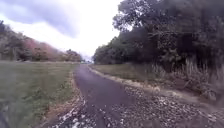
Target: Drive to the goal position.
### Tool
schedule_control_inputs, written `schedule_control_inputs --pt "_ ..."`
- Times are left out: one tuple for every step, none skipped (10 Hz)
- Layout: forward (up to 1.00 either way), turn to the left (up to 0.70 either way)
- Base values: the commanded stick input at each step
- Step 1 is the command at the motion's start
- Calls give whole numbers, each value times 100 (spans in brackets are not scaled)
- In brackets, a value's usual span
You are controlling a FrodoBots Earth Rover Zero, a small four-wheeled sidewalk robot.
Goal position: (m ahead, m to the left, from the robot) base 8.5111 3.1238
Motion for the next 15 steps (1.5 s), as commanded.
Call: schedule_control_inputs --pt "60 -15" --pt "60 -15" --pt "60 -14" --pt "60 -12" --pt "60 -10" --pt "60 -8" --pt "60 -6" --pt "60 -4" --pt "60 -2" --pt "60 2" --pt "60 8" --pt "60 15" --pt "60 15" --pt "60 15" --pt "60 15"
